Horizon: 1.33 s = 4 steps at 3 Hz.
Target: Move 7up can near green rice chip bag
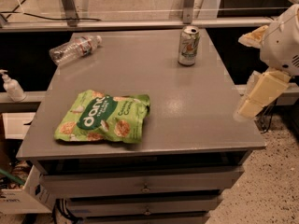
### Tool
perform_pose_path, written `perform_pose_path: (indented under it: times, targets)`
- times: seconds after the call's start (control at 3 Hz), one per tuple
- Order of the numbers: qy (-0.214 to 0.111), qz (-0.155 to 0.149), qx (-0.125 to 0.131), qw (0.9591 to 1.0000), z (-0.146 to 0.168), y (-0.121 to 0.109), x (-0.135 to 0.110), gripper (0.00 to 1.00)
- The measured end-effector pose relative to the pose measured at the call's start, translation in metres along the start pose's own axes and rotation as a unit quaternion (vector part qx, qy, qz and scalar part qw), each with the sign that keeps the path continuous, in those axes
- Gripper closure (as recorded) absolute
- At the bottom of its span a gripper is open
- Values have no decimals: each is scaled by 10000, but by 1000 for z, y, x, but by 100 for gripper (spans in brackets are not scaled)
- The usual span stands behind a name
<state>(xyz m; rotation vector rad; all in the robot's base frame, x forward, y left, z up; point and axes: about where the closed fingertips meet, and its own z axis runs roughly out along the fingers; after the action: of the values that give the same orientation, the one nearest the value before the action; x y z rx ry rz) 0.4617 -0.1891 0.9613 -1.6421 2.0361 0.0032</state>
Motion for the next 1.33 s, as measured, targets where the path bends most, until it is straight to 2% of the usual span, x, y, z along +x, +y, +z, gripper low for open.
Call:
perform_pose_path:
  times: [0.33, 0.67, 1.33]
  targets:
    - [-450, 269, 102, 9986, 34, -40, -12, 0]
    - [-709, 724, 117, 9948, 75, -92, -16, 0]
    - [-759, 717, 161, 9944, 82, -97, -16, 0]
